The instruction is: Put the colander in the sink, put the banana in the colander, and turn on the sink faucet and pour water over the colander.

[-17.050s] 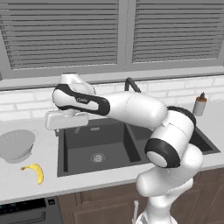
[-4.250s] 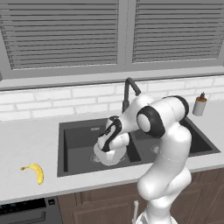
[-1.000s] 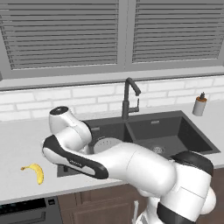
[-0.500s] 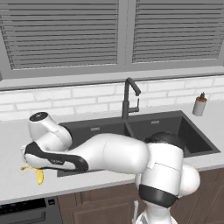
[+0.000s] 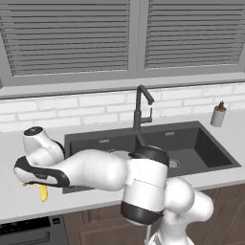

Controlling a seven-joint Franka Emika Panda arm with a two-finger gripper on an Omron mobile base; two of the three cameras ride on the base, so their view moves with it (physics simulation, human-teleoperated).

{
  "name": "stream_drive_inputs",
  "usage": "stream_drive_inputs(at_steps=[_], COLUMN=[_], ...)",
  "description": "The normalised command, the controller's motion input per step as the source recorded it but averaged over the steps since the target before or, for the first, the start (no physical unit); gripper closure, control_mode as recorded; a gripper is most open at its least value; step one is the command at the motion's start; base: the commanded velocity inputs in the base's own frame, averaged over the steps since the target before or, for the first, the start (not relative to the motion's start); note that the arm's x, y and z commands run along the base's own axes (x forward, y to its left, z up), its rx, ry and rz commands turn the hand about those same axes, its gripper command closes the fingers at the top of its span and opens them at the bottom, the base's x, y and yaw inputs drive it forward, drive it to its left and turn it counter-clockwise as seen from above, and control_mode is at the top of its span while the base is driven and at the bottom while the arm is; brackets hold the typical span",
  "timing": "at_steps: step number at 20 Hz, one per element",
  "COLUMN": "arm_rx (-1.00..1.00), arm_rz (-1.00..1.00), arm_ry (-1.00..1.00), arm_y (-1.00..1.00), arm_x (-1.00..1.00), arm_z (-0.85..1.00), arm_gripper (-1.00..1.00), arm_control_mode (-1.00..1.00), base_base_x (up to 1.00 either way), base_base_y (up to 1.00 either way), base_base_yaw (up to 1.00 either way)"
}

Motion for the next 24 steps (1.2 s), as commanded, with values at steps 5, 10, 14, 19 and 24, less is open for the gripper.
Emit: stream_drive_inputs(at_steps=[5, 10, 14, 19, 24], arm_rx=[0.00, 0.00, 0.00, 0.00, 0.00], arm_rz=[0.01, 0.00, 0.01, 0.00, 0.00], arm_ry=[0.00, 0.00, 0.00, 0.00, 0.00], arm_y=[0.10, 0.07, 0.00, 0.00, 0.00], arm_x=[0.12, 0.00, 0.03, 0.00, 0.00], arm_z=[-0.39, -0.36, -0.31, -0.29, -0.32], arm_gripper=[-1.00, -1.00, -1.00, -1.00, -1.00], arm_control_mode=[-1.00, -1.00, -1.00, -1.00, -1.00], base_base_x=[0.00, 0.00, 0.00, 0.00, 0.00], base_base_y=[0.00, 0.00, 0.00, 0.00, 0.00], base_base_yaw=[0.00, 0.00, 0.00, 0.00, 0.00])
